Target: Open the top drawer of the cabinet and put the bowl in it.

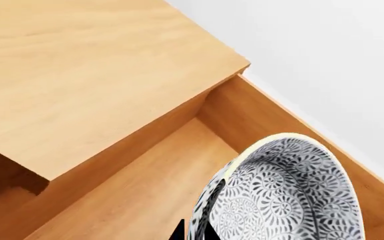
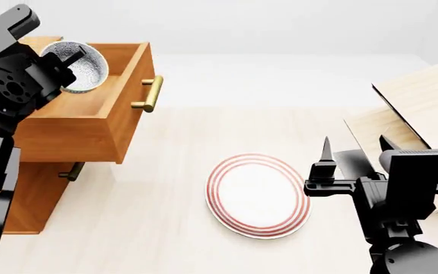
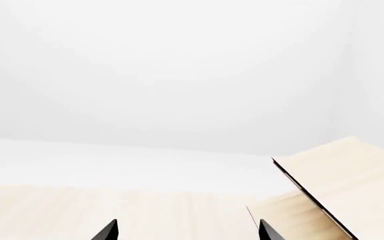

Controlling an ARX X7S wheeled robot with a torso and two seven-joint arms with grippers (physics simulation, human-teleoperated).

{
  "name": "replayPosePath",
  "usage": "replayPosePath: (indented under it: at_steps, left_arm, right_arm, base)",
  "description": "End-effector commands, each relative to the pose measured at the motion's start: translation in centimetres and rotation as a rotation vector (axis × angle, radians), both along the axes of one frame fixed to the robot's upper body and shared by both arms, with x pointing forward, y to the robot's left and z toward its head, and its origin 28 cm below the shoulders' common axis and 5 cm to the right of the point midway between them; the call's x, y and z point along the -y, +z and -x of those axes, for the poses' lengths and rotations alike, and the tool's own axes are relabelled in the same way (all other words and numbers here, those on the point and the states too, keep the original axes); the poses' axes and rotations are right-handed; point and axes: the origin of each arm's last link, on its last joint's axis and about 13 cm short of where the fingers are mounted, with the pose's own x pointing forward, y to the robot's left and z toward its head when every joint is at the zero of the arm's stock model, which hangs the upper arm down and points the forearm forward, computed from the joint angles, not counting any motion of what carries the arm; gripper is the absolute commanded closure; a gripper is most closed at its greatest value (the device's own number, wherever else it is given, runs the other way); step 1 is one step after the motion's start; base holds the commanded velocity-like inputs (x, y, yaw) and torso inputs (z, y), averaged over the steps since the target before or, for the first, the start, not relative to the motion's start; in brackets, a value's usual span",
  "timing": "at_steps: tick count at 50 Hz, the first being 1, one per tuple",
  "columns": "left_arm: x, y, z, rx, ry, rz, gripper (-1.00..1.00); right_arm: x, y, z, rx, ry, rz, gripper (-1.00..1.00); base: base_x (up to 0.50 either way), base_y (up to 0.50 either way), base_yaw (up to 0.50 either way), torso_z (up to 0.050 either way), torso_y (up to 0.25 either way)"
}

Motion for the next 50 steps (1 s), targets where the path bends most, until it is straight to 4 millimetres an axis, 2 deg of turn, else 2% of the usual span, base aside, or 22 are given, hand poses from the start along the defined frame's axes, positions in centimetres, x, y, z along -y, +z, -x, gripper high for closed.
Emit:
replayPosePath:
  at_steps: [1, 19, 20, 35, 43, 50]
  left_arm:
    - [-0.2, -0.7, 0.0, -0.001, 0.007, 0.001, 1.0]
    - [-0.1, -1.1, 0.0, -0.01, -0.003, 0.002, 1.0]
    - [-0.1, -1.1, 0.0, -0.011, -0.003, 0.003, -1.0]
    - [0.0, 0.4, 0.1, 0.025, -0.023, -0.006, -1.0]
    - [0.2, 2.6, 1.1, 0.086, -0.046, -0.03, -1.0]
    - [0.8, 5.5, 2.9, 0.166, -0.091, -0.053, -1.0]
  right_arm:
    - [-0.2, 0.1, 0.1, 0.0, 0.004, 0.004, -1.0]
    - [-0.2, 0.0, -0.2, -0.004, 0.007, 0.003, -1.0]
    - [-0.2, 0.0, -0.2, -0.005, 0.007, 0.003, -1.0]
    - [-0.2, -0.2, -0.2, -0.005, 0.006, -0.001, -1.0]
    - [-0.2, -0.1, -0.2, -0.004, 0.006, -0.003, -1.0]
    - [-0.3, -0.1, -0.2, -0.002, 0.008, 0.001, -1.0]
  base:
    - [0.0, 0.0, 0.0, 0.0, 0.0]
    - [0.0, 0.0, 0.0, 0.001, 0.0]
    - [0.0, 0.0, 0.0, 0.0, 0.0]
    - [0.0, 0.0, 0.0, 0.0, 0.001]
    - [0.0, 0.0, 0.0, 0.0, 0.0]
    - [0.0, 0.0, 0.0, 0.0, 0.0]
